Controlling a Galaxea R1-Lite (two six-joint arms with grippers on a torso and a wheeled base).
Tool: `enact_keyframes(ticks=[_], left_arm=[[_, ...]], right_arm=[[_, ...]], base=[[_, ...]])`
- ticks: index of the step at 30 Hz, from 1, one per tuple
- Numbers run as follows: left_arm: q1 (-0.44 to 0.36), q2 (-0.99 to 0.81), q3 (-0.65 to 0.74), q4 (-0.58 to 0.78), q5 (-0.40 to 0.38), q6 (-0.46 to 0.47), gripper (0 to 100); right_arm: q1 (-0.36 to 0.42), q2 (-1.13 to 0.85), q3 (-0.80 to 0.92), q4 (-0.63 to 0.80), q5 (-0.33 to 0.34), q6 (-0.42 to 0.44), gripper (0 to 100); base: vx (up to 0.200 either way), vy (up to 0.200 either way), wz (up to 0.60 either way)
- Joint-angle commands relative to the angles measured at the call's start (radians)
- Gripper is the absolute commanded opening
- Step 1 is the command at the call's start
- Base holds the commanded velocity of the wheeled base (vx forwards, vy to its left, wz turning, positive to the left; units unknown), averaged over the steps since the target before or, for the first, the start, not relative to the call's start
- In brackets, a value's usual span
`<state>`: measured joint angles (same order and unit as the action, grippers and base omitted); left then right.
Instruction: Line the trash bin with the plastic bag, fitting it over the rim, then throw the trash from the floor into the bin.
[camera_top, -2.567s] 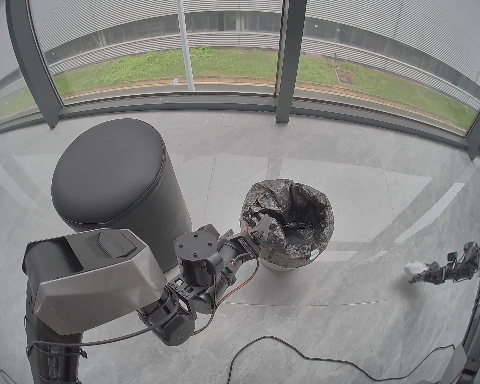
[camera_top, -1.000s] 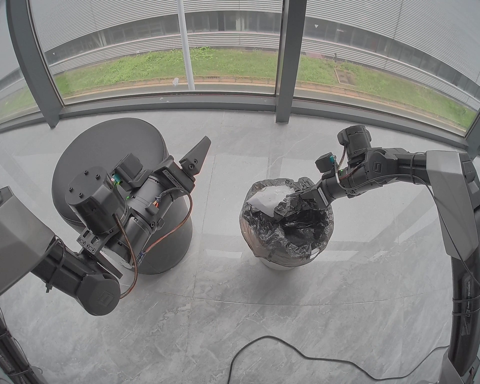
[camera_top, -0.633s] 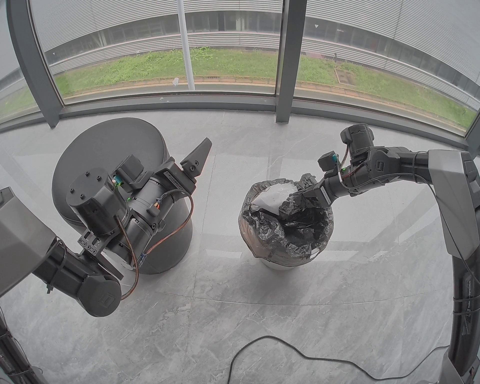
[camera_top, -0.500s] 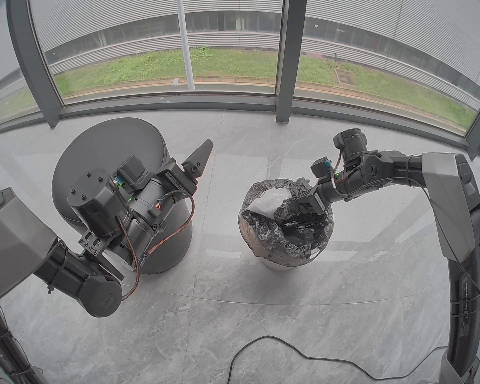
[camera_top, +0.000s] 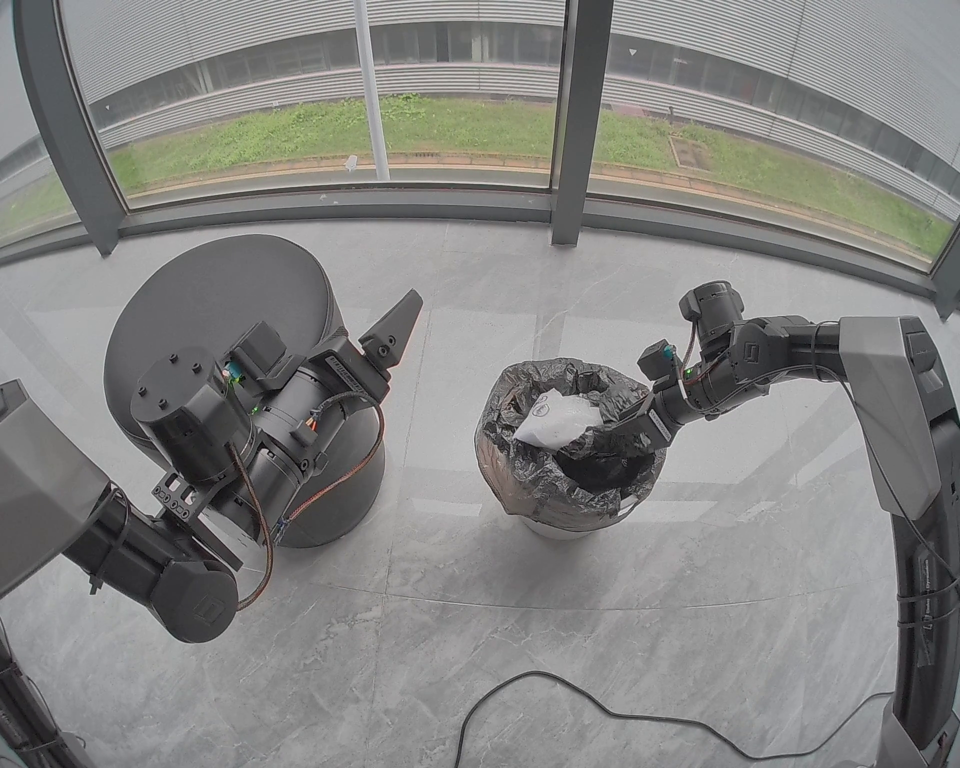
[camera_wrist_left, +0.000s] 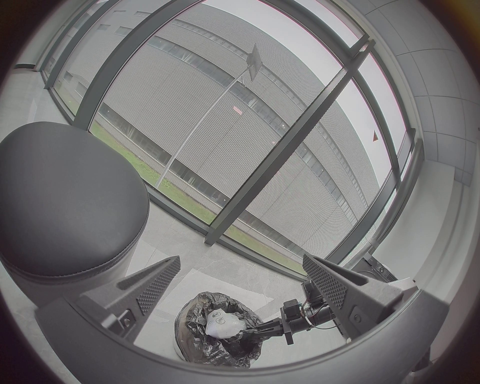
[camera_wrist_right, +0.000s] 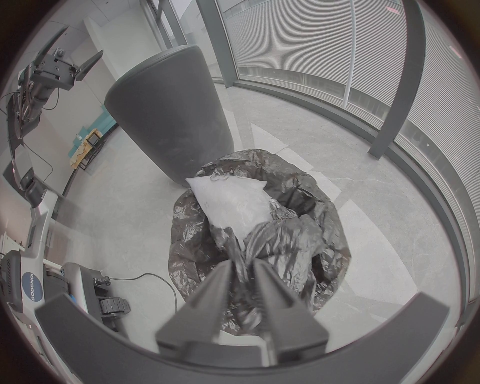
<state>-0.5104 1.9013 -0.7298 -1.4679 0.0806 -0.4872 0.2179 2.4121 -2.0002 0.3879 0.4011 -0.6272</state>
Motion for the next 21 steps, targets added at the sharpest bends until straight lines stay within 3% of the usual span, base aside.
enact_keyframes(ticks=[1, 10, 16, 17, 21], left_arm=[[0.0, 0.005, 0.0, 0.0, -0.001, -0.001, 100], [-0.003, 0.021, -0.002, -0.002, -0.001, -0.001, 100], [-0.003, 0.025, 0.0, -0.002, 0.001, -0.001, 100], [-0.005, 0.027, 0.0, -0.002, 0.001, -0.001, 100], [-0.003, 0.021, 0.001, -0.002, 0.001, -0.001, 100]], right_arm=[[-0.022, -0.019, 0.0, -0.001, 0.001, 0.001, 100], [-0.015, -0.024, 0.0, -0.018, 0.002, 0.008, 100], [0.031, 0.033, 0.0, -0.035, 0.002, 0.006, 100], [0.038, 0.05, 0.0, -0.035, 0.001, 0.004, 0], [0.043, 0.116, 0.0, -0.052, -0.002, -0.003, 0]], base=[[0.0, 0.0, 0.0], [0.0, 0.0, 0.0], [0.0, 0.0, 0.0], [0.0, 0.0, 0.0], [0.0, 0.0, 0.0]])
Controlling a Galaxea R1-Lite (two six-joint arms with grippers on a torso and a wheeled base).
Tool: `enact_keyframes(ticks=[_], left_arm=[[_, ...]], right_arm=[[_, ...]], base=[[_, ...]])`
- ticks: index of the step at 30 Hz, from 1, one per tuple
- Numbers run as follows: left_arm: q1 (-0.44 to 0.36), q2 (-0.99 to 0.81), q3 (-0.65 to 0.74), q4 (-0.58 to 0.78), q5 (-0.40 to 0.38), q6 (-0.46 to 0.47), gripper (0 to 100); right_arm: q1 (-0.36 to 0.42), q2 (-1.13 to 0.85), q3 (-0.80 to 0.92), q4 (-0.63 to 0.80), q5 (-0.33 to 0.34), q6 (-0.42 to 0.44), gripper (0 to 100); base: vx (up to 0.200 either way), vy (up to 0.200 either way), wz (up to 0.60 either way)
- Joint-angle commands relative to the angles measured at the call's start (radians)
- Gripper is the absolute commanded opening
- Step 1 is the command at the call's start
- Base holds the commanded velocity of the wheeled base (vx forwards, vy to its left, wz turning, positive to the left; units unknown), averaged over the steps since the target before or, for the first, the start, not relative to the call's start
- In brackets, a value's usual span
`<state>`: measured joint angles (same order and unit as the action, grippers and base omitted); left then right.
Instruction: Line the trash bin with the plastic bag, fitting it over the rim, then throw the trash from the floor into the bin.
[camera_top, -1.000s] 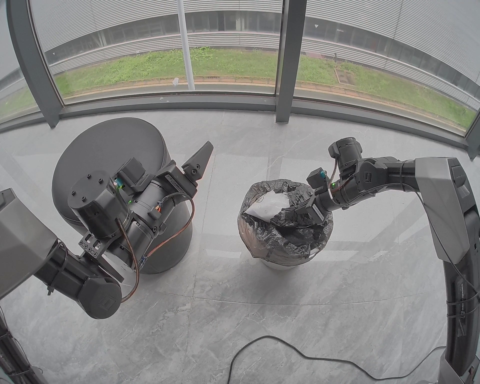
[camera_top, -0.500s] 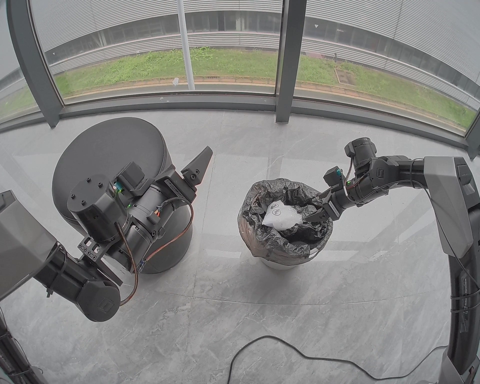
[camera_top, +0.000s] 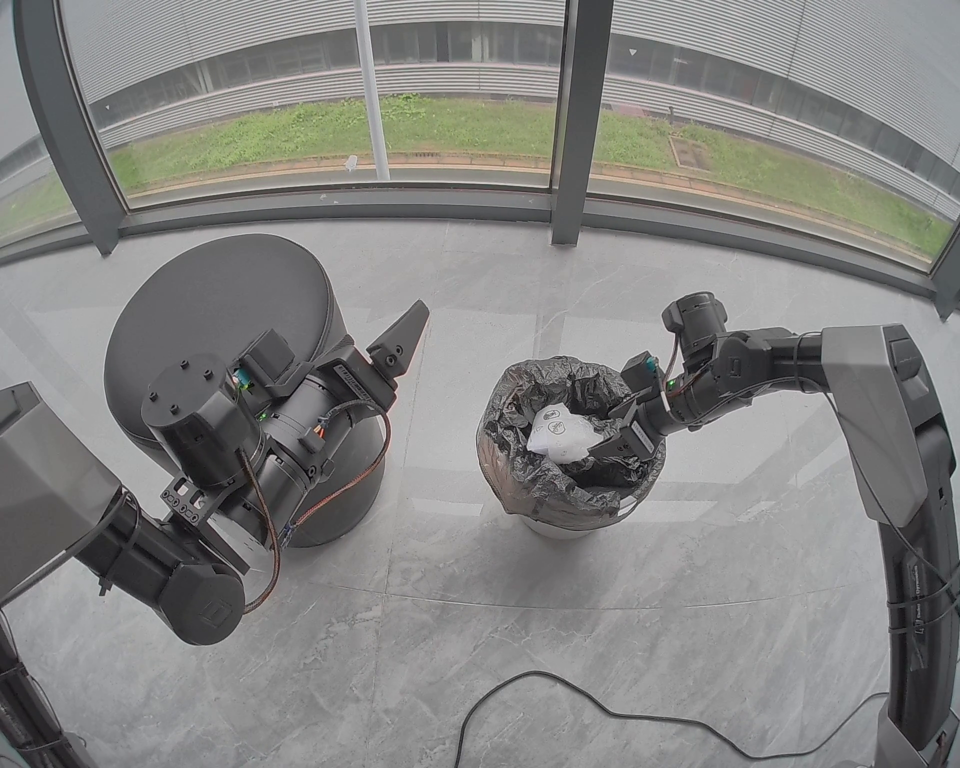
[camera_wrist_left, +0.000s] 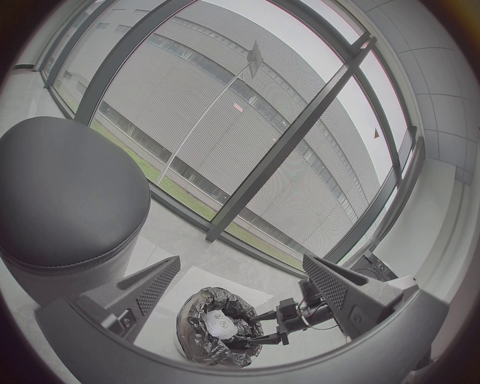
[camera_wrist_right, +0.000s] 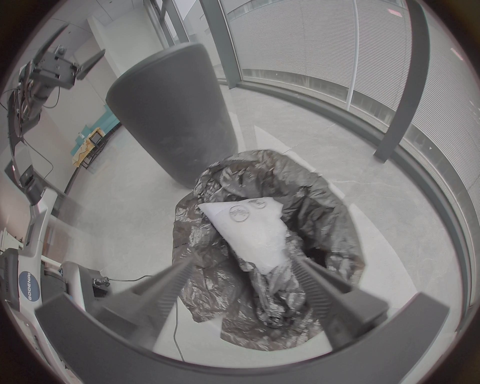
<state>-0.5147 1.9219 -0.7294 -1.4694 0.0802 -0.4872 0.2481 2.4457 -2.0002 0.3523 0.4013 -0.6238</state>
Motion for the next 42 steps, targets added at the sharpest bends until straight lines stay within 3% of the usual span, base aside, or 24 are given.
enact_keyframes(ticks=[1, 18, 25, 31, 38, 42], left_arm=[[0.001, -0.001, 0.002, -0.003, 0.001, -0.001, 100], [0.039, -0.052, 0.093, -0.042, 0.003, -0.001, 100], [0.039, -0.05, 0.093, -0.042, 0.003, 0.002, 100], [0.036, -0.05, 0.093, -0.04, 0.003, 0.004, 100], [0.036, -0.044, 0.093, -0.042, 0.003, 0.004, 100], [0.038, -0.05, 0.094, -0.042, 0.003, 0.004, 100]], right_arm=[[0.011, 0.096, 0.0, -0.035, -0.002, -0.007, 0], [-0.003, 0.243, 0.0, -0.302, -0.002, 0.01, 0], [0.0, 0.154, 0.0, -0.291, -0.015, 0.042, 0], [0.005, 0.022, 0.0, -0.187, -0.018, 0.072, 0], [0.005, 0.088, 0.0, -0.214, -0.032, 0.073, 0], [0.008, 0.17, 0.0, -0.306, -0.053, 0.101, 0]], base=[[0.0, 0.0, 0.0], [0.0, 0.0, 0.0], [0.0, 0.0, 0.0], [0.0, 0.0, 0.0], [0.0, 0.0, 0.0], [0.0, 0.0, 0.0]])
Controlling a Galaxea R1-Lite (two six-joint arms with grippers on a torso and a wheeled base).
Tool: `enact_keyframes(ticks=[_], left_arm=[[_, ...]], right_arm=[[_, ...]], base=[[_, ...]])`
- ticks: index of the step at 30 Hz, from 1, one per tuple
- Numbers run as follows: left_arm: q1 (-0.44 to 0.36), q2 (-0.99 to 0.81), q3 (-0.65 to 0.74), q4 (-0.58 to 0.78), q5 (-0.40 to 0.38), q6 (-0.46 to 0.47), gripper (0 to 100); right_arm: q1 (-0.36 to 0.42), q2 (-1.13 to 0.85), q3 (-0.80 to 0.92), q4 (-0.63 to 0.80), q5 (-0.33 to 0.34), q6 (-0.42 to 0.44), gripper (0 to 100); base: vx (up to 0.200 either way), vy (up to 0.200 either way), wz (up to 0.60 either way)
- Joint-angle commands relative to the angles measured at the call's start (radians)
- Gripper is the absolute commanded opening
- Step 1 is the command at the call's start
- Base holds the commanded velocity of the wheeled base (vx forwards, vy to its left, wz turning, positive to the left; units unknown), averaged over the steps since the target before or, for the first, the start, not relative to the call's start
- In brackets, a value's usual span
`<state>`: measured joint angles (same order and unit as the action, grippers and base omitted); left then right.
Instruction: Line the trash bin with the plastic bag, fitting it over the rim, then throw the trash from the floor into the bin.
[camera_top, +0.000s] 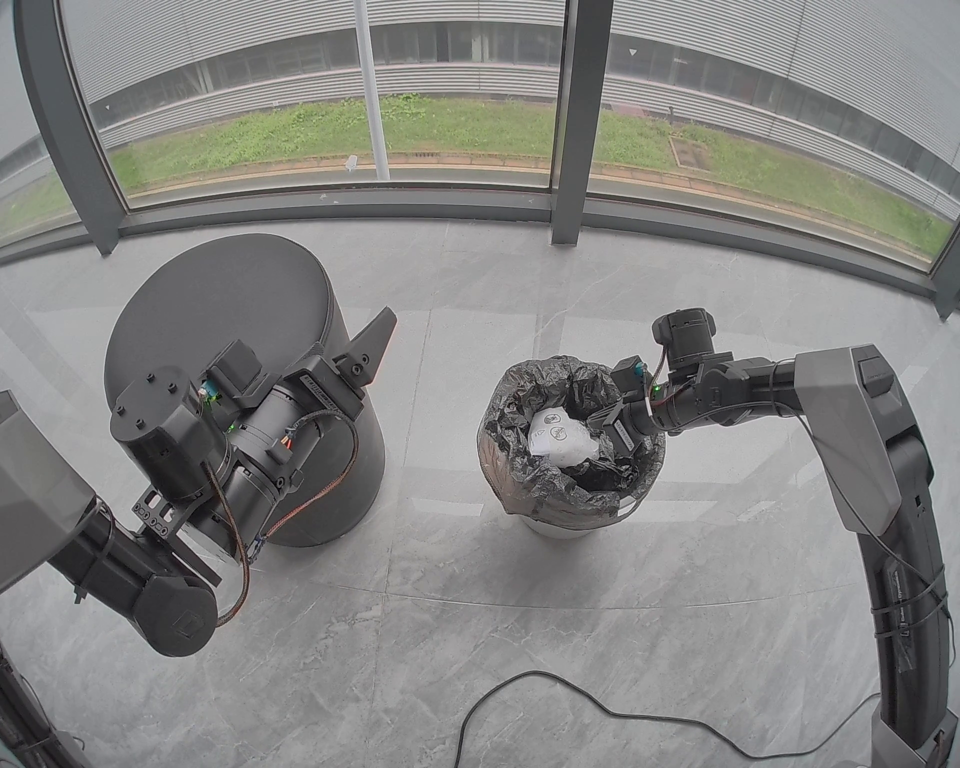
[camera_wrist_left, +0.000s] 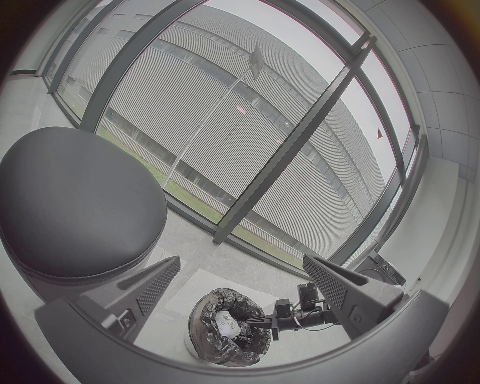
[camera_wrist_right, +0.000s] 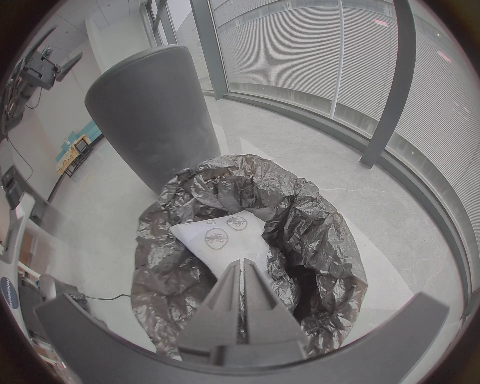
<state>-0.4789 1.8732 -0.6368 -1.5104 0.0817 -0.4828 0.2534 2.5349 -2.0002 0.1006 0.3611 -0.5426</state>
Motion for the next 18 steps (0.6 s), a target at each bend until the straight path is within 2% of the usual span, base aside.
enact_keyframes(ticks=[1, 12, 18], left_arm=[[0.003, -0.005, 0.003, -0.001, 0.001, 0.0, 100], [0.059, -0.069, 0.083, -0.025, 0.001, 0.001, 100], [0.074, -0.086, 0.097, -0.028, 0.0, 0.001, 100]], right_arm=[[0.003, 0.097, 0.0, -0.078, -0.013, 0.029, 0], [0.001, 0.212, 0.0, -0.213, -0.011, 0.042, 0], [0.001, 0.211, 0.0, -0.222, -0.013, 0.042, 0]], base=[[0.0, 0.0, 0.0], [0.0, 0.0, 0.0], [0.0, 0.0, 0.0]])
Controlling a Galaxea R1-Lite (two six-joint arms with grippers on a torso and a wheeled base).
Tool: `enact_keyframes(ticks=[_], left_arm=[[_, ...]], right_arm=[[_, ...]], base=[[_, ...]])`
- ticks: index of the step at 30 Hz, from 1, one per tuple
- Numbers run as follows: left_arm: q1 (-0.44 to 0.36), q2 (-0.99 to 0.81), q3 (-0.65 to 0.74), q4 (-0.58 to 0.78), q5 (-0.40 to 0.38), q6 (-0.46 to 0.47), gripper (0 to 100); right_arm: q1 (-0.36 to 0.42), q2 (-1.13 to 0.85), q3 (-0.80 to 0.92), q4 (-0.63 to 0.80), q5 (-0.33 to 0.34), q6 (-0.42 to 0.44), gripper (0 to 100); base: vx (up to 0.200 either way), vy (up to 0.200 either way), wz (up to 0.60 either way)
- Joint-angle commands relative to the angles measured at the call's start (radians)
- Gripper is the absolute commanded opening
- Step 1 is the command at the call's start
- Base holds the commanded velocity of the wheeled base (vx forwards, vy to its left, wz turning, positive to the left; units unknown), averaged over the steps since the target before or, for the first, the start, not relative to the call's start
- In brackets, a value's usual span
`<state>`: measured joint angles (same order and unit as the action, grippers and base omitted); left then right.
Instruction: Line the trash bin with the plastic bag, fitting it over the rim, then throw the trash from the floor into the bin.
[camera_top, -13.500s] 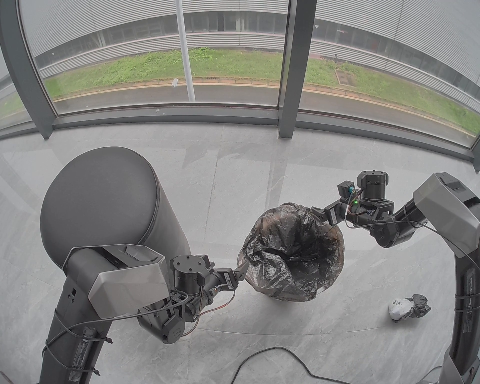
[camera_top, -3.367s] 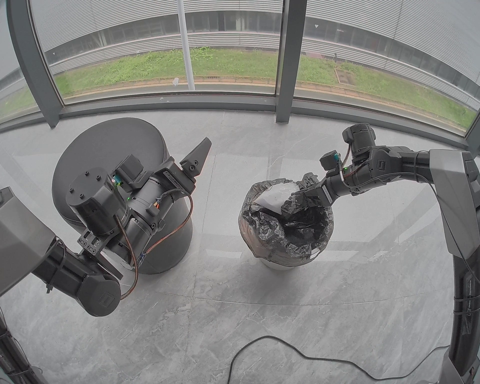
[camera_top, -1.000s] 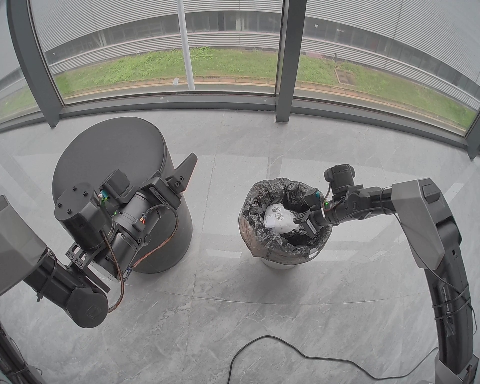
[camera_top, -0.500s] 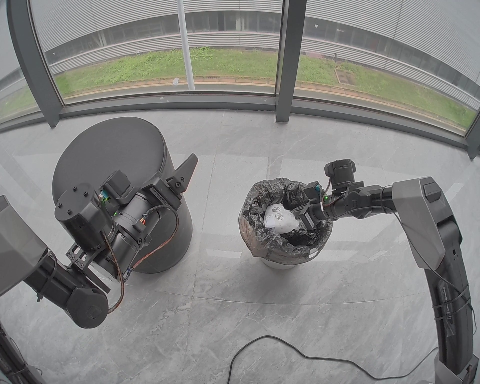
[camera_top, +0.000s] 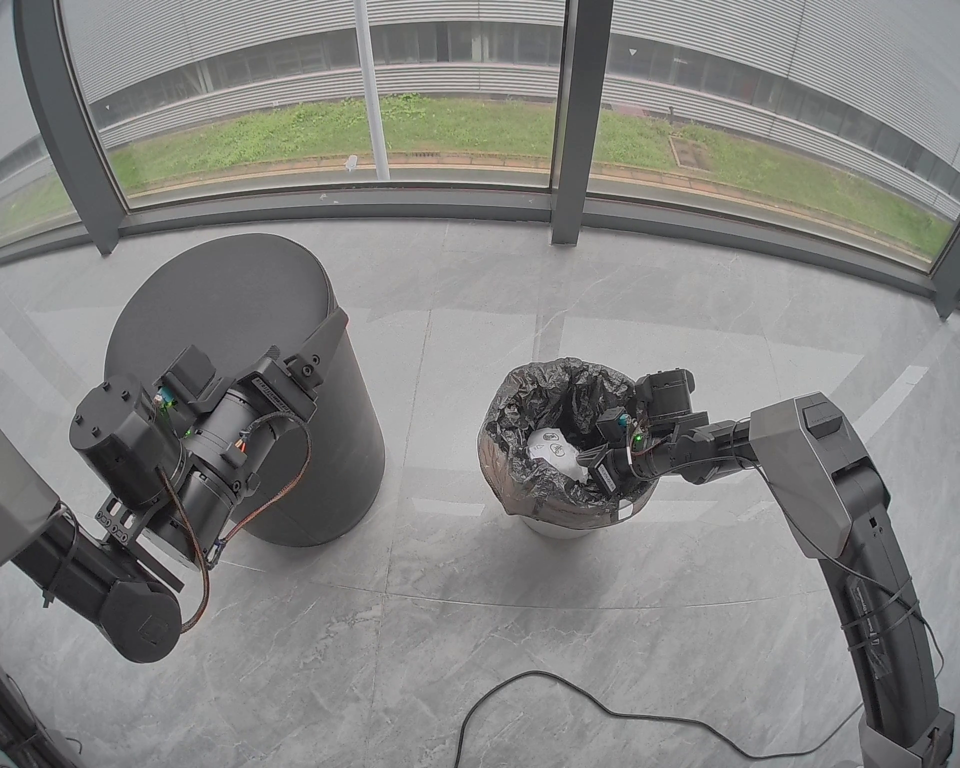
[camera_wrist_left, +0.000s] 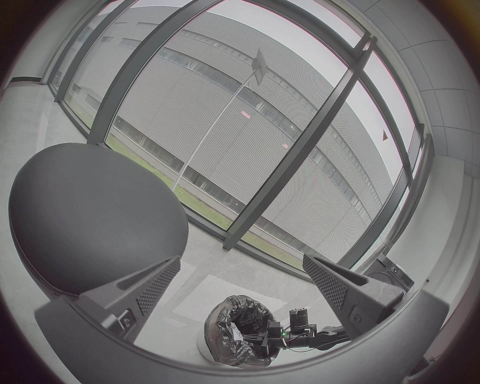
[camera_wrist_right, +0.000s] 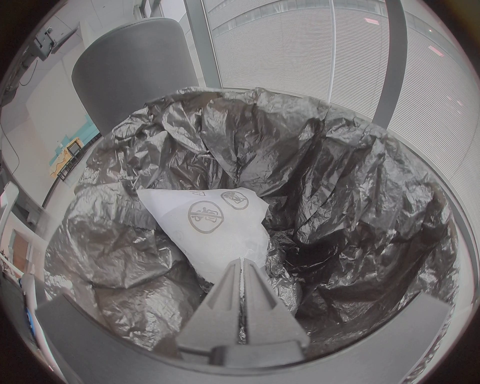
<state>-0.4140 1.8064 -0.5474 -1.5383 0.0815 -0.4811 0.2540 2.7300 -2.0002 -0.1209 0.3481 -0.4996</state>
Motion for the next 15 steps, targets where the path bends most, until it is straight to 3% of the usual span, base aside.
enact_keyframes(ticks=[1, 15], left_arm=[[0.009, -0.019, 0.004, 0.0, 0.0, -0.001, 100], [0.0, -0.004, 0.001, 0.0, -0.009, 0.018, 100]], right_arm=[[0.001, -0.01, 0.0, 0.004, 0.0, -0.001, 0], [-0.084, -0.42, 0.0, 0.181, 0.006, 0.052, 0]], base=[[0.0, 0.0, 0.0], [0.0, 0.0, 0.0]])
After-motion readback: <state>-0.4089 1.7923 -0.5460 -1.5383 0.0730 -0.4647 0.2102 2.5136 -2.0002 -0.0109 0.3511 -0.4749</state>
